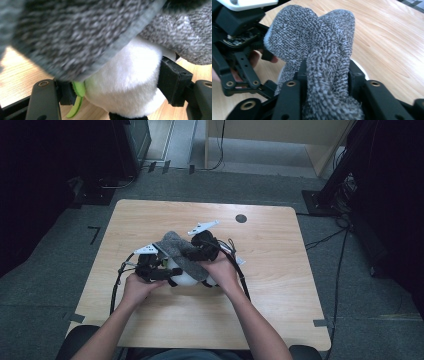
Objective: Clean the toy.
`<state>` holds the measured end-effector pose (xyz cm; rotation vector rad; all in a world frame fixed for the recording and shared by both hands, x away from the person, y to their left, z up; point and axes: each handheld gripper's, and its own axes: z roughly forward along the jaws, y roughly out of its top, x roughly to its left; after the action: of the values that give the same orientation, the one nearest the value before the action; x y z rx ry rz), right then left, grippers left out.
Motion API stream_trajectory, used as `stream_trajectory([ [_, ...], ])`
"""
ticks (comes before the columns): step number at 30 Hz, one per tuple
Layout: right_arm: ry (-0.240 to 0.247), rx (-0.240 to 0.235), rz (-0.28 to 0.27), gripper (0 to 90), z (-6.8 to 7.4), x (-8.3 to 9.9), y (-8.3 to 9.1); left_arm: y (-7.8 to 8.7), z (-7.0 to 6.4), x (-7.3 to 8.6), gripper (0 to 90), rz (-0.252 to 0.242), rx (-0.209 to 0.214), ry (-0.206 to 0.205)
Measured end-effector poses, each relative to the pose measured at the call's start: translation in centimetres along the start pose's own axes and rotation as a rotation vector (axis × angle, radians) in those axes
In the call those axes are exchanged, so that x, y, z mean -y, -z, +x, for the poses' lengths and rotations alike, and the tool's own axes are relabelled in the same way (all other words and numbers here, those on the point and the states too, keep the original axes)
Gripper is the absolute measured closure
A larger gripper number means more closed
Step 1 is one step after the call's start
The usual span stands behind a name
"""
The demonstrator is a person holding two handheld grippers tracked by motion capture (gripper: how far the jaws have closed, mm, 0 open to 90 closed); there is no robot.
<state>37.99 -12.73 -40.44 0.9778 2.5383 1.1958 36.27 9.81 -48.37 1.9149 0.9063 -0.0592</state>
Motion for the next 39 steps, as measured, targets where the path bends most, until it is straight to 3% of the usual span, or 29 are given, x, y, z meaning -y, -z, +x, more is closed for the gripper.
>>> stream_trajectory([
  [9, -0.005, 0.037, 0.011, 65.0, -0.9, 0.5, 1.2, 0.0, 0.0, 0.0, 28.7, 0.001, -0.001, -0.006],
  [20, -0.023, 0.081, -0.013, 65.2, -2.5, 1.8, 3.7, 0.0, 0.0, 0.0, 28.7, 0.0, 0.0, -0.008],
  [30, -0.071, 0.129, -0.054, 65.3, -4.5, 3.5, 6.7, 0.0, 0.1, 0.0, 29.0, -0.001, 0.003, -0.001],
  [39, -0.149, 0.159, -0.088, 65.2, -6.6, 6.1, 8.9, -0.1, 0.1, -0.1, 28.5, -0.002, 0.004, -0.002],
])
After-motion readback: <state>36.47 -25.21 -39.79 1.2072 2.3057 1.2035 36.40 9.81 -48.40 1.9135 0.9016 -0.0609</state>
